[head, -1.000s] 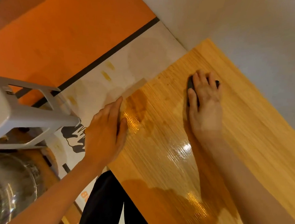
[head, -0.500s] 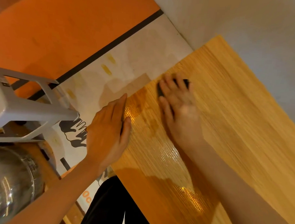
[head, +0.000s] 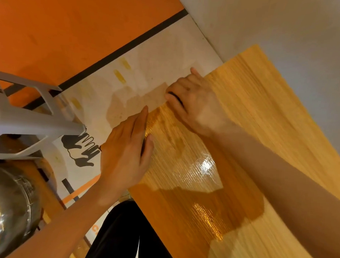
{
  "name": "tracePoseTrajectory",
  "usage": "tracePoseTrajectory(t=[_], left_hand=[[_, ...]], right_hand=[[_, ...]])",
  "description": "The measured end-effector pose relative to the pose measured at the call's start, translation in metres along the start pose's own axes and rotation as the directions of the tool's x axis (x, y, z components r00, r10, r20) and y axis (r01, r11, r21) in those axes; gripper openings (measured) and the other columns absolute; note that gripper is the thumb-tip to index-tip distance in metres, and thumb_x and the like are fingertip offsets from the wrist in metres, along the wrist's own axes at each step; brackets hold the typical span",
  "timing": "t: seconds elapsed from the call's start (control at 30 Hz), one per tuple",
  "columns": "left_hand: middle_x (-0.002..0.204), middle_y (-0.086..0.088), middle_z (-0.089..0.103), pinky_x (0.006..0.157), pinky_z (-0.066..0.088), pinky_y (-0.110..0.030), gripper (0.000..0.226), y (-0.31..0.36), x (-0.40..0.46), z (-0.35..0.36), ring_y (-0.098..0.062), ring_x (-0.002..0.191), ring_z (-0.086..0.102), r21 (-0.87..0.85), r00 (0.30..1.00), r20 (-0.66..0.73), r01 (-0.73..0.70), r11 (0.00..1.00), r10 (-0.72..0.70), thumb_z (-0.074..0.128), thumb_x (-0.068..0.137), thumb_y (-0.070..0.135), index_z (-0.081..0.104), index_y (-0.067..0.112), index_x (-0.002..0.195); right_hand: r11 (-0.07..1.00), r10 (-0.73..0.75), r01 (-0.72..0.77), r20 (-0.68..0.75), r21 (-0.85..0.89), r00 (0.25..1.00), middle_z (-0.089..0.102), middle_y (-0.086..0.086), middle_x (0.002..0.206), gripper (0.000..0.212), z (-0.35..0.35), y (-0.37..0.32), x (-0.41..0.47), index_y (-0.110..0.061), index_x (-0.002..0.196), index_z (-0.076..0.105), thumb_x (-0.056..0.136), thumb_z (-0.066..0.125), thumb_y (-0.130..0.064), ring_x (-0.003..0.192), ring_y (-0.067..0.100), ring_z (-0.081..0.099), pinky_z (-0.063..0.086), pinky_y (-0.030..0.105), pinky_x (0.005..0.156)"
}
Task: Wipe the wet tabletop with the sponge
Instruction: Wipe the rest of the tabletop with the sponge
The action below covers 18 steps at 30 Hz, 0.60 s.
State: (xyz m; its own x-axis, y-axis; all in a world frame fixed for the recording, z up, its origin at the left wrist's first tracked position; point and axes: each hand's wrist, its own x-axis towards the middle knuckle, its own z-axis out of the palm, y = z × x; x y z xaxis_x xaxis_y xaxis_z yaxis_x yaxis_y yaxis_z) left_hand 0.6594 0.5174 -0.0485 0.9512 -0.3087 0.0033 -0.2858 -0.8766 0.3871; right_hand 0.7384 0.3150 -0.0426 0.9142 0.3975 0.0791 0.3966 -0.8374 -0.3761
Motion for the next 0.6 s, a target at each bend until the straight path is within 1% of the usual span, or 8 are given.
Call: tracePoseTrajectory(t=[0.07, 0.2, 0.27, 0.33, 0.4, 0.47, 0.53, 0.6], left_hand=[[0.133, -0.015, 0.061, 0.089, 0.046, -0.034, 0.057, 0.0, 0.001, 0.0, -0.026, 0.112, 0.057, 0.021, 1.0, -0.008, -0.004, 1.0, 0.004, 0.033, 0.106, 0.035, 0.039, 0.003, 0.153], [0.132, -0.017, 0.062, 0.089, 0.038, -0.03, 0.057, 0.0, 0.003, 0.002, -0.023, 0.111, 0.05, 0.023, 1.0, -0.021, -0.014, 1.0, 0.014, 0.035, 0.105, 0.032, 0.04, 0.001, 0.152], [0.133, -0.017, 0.062, 0.09, 0.039, -0.032, 0.057, 0.0, 0.003, 0.003, -0.025, 0.112, 0.052, 0.031, 1.0, -0.016, -0.011, 0.999, 0.011, 0.034, 0.105, 0.032, 0.039, 0.001, 0.153], [0.137, -0.017, 0.06, 0.095, 0.042, -0.034, 0.059, -0.001, 0.001, 0.002, -0.026, 0.117, 0.054, 0.023, 1.0, 0.002, 0.0, 1.0, 0.0, 0.033, 0.104, 0.033, 0.037, 0.002, 0.154], [0.14, -0.017, 0.059, 0.101, 0.042, -0.037, 0.06, -0.001, 0.001, 0.002, -0.029, 0.122, 0.056, 0.009, 1.0, 0.015, 0.002, 1.0, -0.002, 0.033, 0.104, 0.034, 0.035, 0.002, 0.156], [0.142, -0.019, 0.057, 0.113, 0.035, -0.04, 0.06, -0.002, 0.0, 0.001, -0.033, 0.126, 0.054, 0.002, 1.0, 0.027, -0.015, 1.0, 0.015, 0.033, 0.105, 0.033, 0.032, 0.002, 0.156], [0.147, -0.02, 0.053, 0.122, 0.021, -0.039, 0.059, -0.005, -0.002, 0.0, -0.033, 0.136, 0.046, -0.011, 0.999, 0.032, -0.019, 1.0, 0.02, 0.034, 0.106, 0.031, 0.029, 0.002, 0.158], [0.151, -0.02, 0.049, 0.127, 0.007, -0.034, 0.056, -0.012, -0.011, -0.004, -0.032, 0.144, 0.039, -0.021, 1.0, 0.013, 0.005, 1.0, -0.004, 0.035, 0.107, 0.027, 0.03, 0.003, 0.158]], right_hand=[[0.999, -0.023, 0.026, 0.108, -0.024, 0.994, 0.066, 0.003, 0.094, 0.042, -0.015, 0.02, 0.011, -0.012, 0.099, 0.066, 0.101, 0.034, -0.039, 0.091, 0.022, 0.055, 0.036, 0.035, 0.098], [0.967, 0.233, -0.216, 0.128, -0.132, 0.964, 0.064, 0.012, 0.084, 0.049, -0.054, 0.08, 0.022, -0.005, 0.085, 0.061, 0.103, 0.028, -0.036, 0.089, 0.029, 0.052, 0.037, 0.038, 0.086], [0.937, 0.315, -0.287, 0.128, -0.202, 0.94, 0.063, 0.014, 0.083, 0.052, -0.049, 0.07, 0.031, -0.003, 0.083, 0.061, 0.105, 0.025, -0.034, 0.087, 0.03, 0.053, 0.036, 0.037, 0.085], [0.946, 0.283, -0.24, 0.193, -0.216, 0.94, 0.059, 0.009, 0.08, 0.051, -0.03, 0.032, 0.038, -0.006, 0.079, 0.058, 0.105, 0.024, -0.033, 0.086, 0.031, 0.056, 0.035, 0.036, 0.081], [0.985, 0.139, -0.103, 0.273, -0.14, 0.952, 0.058, 0.006, 0.078, 0.046, -0.01, -0.006, 0.038, -0.014, 0.075, 0.05, 0.105, 0.023, -0.034, 0.086, 0.028, 0.057, 0.038, 0.038, 0.085], [0.998, 0.048, -0.035, 0.295, -0.051, 0.954, 0.064, 0.005, 0.083, 0.046, -0.008, -0.013, 0.031, -0.013, 0.077, 0.053, 0.105, 0.024, -0.036, 0.087, 0.025, 0.057, 0.042, 0.04, 0.086], [0.997, 0.073, -0.067, 0.291, -0.029, 0.954, 0.067, 0.006, 0.091, 0.05, -0.022, 0.019, 0.026, -0.009, 0.083, 0.062, 0.103, 0.027, -0.038, 0.093, 0.025, 0.056, 0.043, 0.042, 0.088], [0.983, 0.177, -0.161, 0.213, -0.09, 0.961, 0.068, 0.009, 0.099, 0.051, -0.041, 0.055, 0.02, -0.008, 0.087, 0.066, 0.103, 0.028, -0.039, 0.1, 0.029, 0.055, 0.038, 0.044, 0.1]])
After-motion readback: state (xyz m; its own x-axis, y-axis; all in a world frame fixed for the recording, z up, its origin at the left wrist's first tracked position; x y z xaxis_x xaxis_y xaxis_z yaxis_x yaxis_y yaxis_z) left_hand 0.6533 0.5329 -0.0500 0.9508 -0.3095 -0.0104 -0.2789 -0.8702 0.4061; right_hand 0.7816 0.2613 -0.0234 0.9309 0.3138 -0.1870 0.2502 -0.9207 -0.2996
